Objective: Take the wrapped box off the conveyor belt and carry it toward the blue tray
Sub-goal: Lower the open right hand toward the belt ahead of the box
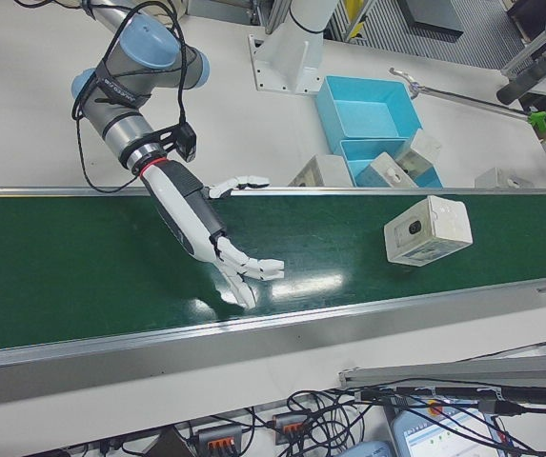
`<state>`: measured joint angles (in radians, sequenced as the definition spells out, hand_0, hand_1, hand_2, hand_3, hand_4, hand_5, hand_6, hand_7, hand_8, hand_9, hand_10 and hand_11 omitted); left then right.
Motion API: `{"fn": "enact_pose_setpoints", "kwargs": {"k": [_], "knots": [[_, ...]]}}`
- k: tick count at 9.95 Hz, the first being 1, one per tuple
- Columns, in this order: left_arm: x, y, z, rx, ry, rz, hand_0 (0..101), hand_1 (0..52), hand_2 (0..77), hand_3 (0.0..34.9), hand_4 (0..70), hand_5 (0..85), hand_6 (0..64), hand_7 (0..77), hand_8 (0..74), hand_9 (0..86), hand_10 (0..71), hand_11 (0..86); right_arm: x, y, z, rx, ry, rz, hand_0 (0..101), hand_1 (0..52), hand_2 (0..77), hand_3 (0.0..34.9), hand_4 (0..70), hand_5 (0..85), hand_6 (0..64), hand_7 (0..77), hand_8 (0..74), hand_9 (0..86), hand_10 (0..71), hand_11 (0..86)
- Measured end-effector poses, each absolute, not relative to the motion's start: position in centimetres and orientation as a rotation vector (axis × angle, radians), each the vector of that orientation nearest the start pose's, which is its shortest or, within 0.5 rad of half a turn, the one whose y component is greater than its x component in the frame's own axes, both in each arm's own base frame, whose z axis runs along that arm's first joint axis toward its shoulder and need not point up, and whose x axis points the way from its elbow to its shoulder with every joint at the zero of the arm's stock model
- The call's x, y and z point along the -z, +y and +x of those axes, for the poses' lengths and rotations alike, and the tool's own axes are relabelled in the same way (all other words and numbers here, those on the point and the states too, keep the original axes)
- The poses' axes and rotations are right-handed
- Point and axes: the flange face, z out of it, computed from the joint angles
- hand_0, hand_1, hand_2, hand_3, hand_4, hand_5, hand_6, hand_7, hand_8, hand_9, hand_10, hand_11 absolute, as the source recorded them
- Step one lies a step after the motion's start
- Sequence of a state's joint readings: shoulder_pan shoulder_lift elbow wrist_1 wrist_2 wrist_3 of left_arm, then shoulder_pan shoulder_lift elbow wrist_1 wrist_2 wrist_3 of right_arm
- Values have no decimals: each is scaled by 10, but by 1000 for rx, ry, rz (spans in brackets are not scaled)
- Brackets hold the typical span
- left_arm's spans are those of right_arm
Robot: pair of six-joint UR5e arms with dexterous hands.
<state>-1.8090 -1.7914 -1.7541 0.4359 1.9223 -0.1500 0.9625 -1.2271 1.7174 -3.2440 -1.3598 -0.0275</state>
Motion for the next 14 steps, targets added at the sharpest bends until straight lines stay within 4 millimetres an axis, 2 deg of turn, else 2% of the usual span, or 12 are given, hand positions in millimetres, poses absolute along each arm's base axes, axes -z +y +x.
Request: {"fn": "enact_pose_setpoints", "kwargs": {"k": [3,10,12,14], "knots": [[-526,-505,-225,2279,2191,-303,0,0,11,0,0,11,0,5,5,0,5,0,-434,-594,-228,1850,2699,598,481,164,158,36,109,224,38,185,0,33,0,11],[-526,-505,-225,2279,2191,-303,0,0,11,0,0,11,0,5,5,0,5,0,-435,-593,-235,1857,2709,596,492,164,169,41,115,224,44,196,0,33,0,11],[-526,-505,-225,2279,2191,-303,0,0,11,0,0,11,0,5,5,0,5,0,-434,-593,-235,1858,2710,596,519,213,202,41,104,224,44,196,0,33,0,11],[-526,-505,-225,2279,2191,-303,0,0,11,0,0,11,0,5,0,0,5,0,-434,-593,-236,1857,2711,597,519,213,202,41,104,224,44,196,0,33,0,11]]}}
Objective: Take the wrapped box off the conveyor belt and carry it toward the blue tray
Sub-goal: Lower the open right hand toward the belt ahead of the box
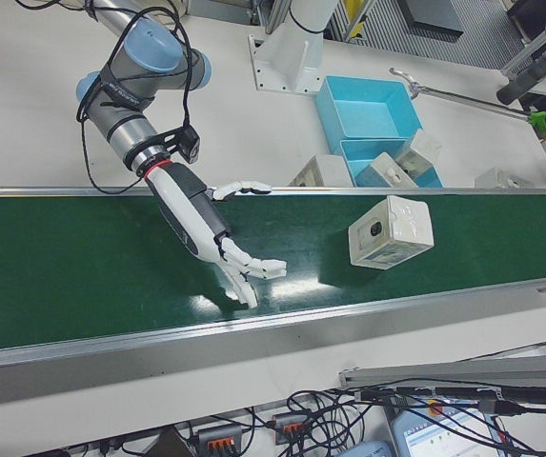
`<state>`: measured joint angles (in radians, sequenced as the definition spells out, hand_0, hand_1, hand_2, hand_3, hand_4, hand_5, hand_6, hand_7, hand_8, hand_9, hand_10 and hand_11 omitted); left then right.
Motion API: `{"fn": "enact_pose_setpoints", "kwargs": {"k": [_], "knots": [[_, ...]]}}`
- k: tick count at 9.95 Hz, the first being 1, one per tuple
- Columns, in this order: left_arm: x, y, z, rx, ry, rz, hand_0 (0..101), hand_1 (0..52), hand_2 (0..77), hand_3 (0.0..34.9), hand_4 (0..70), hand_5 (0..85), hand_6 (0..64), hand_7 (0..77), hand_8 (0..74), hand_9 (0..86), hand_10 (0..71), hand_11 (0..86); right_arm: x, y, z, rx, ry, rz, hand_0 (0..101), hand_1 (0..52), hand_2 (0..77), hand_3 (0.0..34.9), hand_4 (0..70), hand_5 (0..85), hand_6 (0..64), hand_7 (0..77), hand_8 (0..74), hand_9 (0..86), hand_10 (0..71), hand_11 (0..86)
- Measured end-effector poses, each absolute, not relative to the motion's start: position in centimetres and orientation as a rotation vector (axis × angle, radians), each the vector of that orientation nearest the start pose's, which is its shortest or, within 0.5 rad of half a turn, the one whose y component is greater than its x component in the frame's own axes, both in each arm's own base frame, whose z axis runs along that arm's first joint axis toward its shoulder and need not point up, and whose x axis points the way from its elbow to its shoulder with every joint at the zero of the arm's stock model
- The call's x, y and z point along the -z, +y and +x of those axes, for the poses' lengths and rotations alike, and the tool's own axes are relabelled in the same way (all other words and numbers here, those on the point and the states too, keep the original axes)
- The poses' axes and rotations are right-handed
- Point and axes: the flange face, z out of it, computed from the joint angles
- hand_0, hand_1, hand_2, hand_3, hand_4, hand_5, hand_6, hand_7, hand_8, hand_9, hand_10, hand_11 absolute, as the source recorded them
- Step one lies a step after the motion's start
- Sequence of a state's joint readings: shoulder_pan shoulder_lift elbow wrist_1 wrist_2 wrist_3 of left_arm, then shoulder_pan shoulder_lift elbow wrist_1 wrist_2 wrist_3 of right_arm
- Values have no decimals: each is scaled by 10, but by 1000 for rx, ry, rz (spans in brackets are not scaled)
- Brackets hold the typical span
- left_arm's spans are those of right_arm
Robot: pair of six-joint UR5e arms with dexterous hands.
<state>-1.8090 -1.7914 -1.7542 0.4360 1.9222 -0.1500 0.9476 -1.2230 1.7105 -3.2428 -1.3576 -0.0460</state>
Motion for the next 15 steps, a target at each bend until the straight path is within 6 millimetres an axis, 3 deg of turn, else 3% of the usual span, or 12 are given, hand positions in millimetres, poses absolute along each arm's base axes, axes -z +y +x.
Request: {"fn": "enact_pose_setpoints", "kwargs": {"k": [5,7,8,15], "knots": [[-526,-505,-225,2279,2191,-303,0,0,11,0,0,11,0,5,5,0,5,0,-430,-593,-241,1851,2719,600,513,202,207,33,104,224,44,196,0,33,0,11],[-526,-505,-225,2279,2191,-303,0,0,5,0,0,11,0,5,5,0,5,0,-423,-595,-246,1839,2729,599,513,202,218,35,109,229,49,196,0,33,0,11],[-526,-505,-225,2279,2191,-303,0,0,11,0,0,11,0,5,5,0,5,0,-420,-597,-250,1836,2733,600,513,202,218,54,131,240,49,207,0,33,0,11],[-526,-505,-225,2279,2191,-303,0,0,11,0,0,11,0,5,5,0,5,0,-415,-600,-265,1838,2743,612,511,202,218,54,142,245,65,229,0,38,0,11]]}}
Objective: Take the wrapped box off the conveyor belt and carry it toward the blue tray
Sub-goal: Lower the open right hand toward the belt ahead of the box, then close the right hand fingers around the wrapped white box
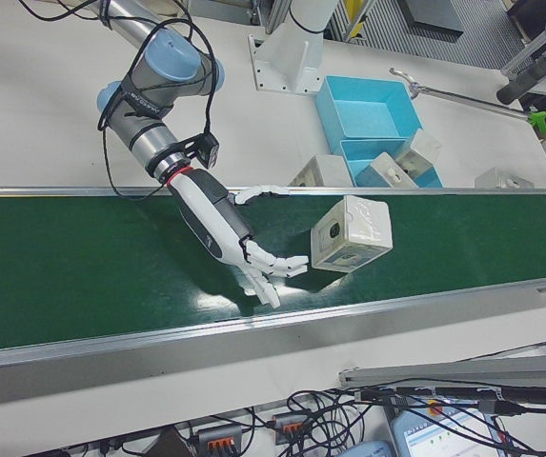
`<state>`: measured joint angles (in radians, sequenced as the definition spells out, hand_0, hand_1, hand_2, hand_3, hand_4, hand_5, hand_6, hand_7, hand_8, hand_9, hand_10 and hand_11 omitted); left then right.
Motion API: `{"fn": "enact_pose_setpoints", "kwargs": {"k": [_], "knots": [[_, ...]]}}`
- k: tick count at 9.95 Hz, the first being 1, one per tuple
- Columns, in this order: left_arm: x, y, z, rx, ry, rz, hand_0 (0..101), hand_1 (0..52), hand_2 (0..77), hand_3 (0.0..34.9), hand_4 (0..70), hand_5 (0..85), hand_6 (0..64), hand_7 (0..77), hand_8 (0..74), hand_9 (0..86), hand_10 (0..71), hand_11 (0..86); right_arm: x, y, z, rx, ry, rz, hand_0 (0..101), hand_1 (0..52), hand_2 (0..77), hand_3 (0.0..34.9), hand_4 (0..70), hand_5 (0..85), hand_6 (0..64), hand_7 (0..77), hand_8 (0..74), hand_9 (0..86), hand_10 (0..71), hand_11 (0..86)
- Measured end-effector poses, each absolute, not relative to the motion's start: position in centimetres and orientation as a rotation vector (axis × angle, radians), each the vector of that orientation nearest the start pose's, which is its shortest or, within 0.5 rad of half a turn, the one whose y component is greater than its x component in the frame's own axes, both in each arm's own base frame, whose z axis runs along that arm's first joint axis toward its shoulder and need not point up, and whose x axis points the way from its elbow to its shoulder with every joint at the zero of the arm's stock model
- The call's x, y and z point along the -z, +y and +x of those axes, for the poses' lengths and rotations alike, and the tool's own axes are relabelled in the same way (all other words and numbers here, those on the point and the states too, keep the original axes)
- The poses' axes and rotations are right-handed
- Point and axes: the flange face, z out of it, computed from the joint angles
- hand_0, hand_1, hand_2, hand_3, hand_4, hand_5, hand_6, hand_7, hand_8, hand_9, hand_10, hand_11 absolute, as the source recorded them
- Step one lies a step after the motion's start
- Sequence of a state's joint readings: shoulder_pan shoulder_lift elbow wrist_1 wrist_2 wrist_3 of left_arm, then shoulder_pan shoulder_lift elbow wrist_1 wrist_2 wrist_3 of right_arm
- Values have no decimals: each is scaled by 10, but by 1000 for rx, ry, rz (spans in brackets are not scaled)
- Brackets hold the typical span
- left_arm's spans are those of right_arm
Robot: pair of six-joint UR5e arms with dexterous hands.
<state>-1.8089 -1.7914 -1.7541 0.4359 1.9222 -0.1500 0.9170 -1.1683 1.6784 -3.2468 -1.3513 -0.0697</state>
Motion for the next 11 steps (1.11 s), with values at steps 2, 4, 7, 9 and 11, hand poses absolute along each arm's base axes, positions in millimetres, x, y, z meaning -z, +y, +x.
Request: {"fn": "enact_pose_setpoints", "kwargs": {"k": [2,4,7,9,11], "knots": [[-526,-505,-225,2279,2191,-303,0,0,11,0,0,11,0,5,5,0,5,0,-416,-599,-266,1840,2744,614,506,185,196,76,109,245,55,207,0,38,0,11],[-526,-505,-225,2279,2191,-303,0,0,11,0,0,11,0,5,5,0,0,0,-416,-599,-267,1841,2744,618,506,185,196,75,87,240,55,207,0,33,0,11],[-526,-505,-225,2279,2191,-303,0,0,5,0,0,11,0,5,5,0,0,5,-416,-596,-273,1844,2749,626,506,185,196,75,109,235,55,207,0,33,0,11],[-526,-505,-225,2279,2191,-303,0,0,5,0,0,11,0,5,5,0,5,0,-417,-595,-277,1849,2758,622,506,202,224,79,109,240,55,213,0,27,0,11],[-526,-505,-225,2279,2191,-303,0,0,5,0,0,11,0,5,5,0,0,0,-417,-595,-278,1850,2760,618,506,202,224,88,109,240,55,213,0,27,0,11]]}}
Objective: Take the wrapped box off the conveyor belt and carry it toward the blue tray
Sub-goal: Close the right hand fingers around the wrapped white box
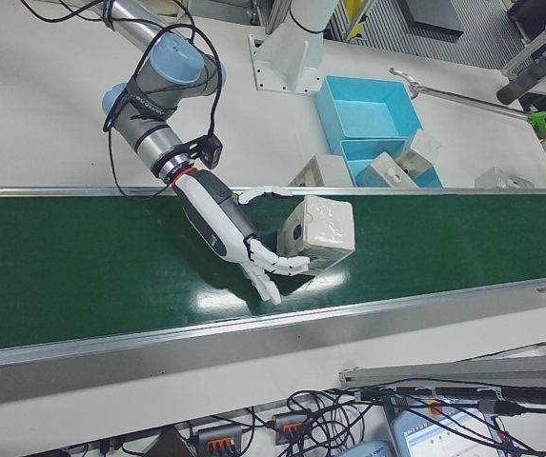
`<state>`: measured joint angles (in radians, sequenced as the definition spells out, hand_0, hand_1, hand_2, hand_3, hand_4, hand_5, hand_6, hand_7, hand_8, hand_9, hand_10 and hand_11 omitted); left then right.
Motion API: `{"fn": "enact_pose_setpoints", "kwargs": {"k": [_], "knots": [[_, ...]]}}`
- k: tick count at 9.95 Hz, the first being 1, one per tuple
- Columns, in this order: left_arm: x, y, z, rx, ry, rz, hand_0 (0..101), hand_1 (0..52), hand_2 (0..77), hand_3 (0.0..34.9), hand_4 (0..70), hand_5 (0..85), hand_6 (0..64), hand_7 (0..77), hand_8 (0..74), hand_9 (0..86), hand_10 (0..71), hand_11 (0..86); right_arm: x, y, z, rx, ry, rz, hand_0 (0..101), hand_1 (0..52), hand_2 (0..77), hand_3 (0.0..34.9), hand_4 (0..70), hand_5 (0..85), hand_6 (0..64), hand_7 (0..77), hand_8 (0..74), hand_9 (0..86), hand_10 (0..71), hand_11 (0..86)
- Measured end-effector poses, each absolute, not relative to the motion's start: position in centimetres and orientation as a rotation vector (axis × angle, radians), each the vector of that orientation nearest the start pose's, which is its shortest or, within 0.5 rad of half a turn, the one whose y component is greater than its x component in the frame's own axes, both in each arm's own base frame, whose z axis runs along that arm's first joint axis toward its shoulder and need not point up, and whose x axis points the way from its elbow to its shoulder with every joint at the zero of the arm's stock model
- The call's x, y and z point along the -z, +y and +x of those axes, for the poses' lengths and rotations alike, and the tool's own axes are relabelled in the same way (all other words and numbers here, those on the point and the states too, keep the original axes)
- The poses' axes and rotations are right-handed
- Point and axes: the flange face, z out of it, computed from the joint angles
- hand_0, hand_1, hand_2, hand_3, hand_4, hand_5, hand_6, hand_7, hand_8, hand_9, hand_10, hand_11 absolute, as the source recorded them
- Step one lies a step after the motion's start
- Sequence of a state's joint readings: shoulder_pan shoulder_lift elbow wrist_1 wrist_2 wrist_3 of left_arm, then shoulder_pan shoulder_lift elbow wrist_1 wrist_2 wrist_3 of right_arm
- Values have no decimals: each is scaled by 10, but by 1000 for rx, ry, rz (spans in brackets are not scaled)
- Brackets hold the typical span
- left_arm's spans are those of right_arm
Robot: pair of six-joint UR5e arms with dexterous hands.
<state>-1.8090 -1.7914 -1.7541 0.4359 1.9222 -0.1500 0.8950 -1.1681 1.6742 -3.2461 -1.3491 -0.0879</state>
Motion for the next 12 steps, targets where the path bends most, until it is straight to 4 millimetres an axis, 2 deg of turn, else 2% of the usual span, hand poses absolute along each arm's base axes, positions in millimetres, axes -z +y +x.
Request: {"fn": "enact_pose_setpoints", "kwargs": {"k": [6,8,9,12], "knots": [[-526,-505,-225,2279,2191,-303,0,0,11,0,0,11,0,5,5,0,5,0,-417,-594,-280,1848,2747,601,506,202,229,82,120,240,55,218,0,27,0,11],[-526,-505,-225,2279,2191,-303,0,0,11,0,0,11,0,5,5,0,5,0,-417,-593,-282,1849,2746,604,504,202,240,85,120,240,49,218,0,33,0,11],[-526,-505,-225,2279,2191,-303,0,0,11,0,0,11,0,5,5,0,5,0,-417,-593,-283,1848,2746,605,505,202,240,104,115,240,49,218,0,33,0,11],[-526,-505,-225,2279,2191,-303,0,0,11,0,0,11,0,5,5,0,5,5,-411,-594,-288,1838,2751,613,506,213,262,104,136,245,49,229,0,33,0,11]]}}
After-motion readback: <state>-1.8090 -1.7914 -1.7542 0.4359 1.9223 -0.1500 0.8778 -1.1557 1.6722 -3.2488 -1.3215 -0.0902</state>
